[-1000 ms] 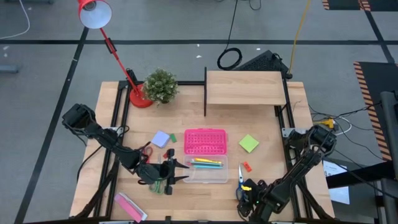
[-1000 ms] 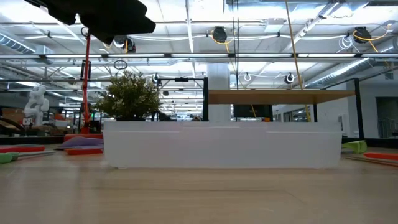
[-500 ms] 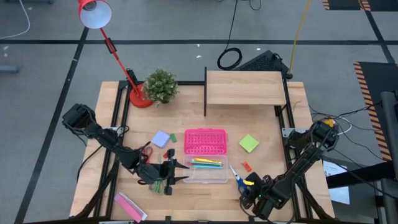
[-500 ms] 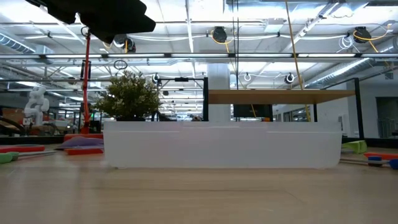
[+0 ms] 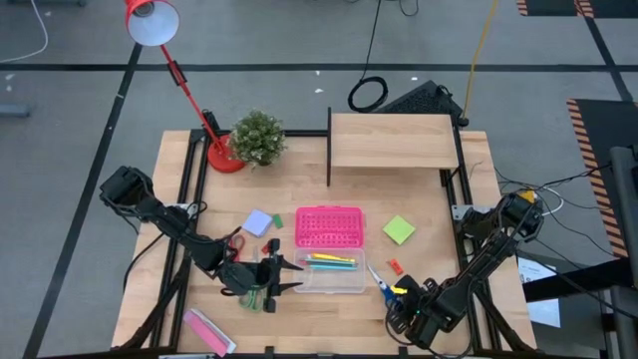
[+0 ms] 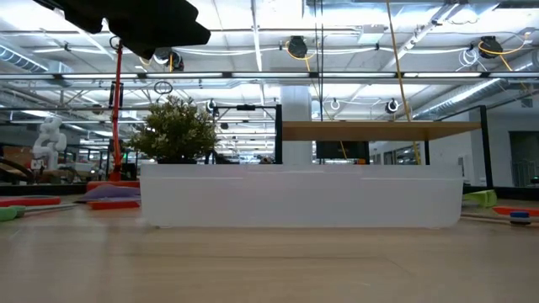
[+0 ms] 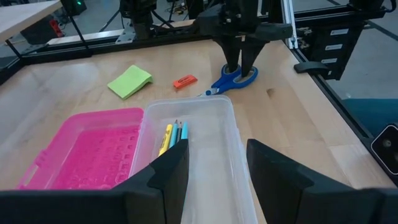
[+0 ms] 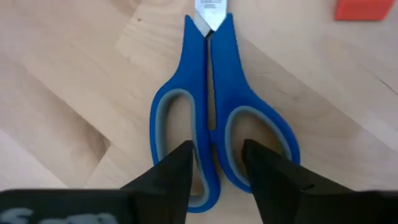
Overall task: Pack school essentials
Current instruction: Put the blue scissors into the pink supply box
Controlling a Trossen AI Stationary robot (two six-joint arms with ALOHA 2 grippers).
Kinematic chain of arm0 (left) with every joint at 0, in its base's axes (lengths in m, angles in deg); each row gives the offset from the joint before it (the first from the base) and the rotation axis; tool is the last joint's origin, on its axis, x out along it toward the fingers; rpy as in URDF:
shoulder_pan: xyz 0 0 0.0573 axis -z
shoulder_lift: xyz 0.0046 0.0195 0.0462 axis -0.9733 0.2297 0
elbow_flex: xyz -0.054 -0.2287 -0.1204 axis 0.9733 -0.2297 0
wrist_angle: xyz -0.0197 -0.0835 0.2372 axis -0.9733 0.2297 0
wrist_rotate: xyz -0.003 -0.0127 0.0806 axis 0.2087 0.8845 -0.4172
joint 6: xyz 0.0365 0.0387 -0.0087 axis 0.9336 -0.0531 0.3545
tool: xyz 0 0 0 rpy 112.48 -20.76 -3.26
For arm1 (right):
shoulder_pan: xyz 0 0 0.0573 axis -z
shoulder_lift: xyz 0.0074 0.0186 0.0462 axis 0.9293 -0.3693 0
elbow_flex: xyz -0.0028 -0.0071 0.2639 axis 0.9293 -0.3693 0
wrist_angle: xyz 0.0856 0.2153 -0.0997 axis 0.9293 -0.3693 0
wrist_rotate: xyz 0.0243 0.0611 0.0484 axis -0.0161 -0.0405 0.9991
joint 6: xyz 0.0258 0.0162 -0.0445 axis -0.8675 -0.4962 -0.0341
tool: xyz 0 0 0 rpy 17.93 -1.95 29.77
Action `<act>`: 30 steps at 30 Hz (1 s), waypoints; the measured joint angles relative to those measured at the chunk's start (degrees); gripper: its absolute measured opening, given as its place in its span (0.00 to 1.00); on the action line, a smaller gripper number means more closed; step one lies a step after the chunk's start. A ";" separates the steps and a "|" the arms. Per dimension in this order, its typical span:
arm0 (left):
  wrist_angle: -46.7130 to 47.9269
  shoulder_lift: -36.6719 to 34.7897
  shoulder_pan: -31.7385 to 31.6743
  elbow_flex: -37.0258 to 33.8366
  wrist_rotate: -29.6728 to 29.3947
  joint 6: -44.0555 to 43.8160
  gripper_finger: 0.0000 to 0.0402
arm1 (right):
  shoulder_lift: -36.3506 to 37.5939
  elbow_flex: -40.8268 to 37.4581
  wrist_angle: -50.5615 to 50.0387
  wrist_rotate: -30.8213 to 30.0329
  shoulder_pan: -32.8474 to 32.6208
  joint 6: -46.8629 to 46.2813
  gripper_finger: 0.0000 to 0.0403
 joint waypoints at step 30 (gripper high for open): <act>0.57 0.00 0.00 -0.01 0.00 0.60 0.41 | 15.26 -0.36 -5.05 -6.77 -0.13 8.14 0.17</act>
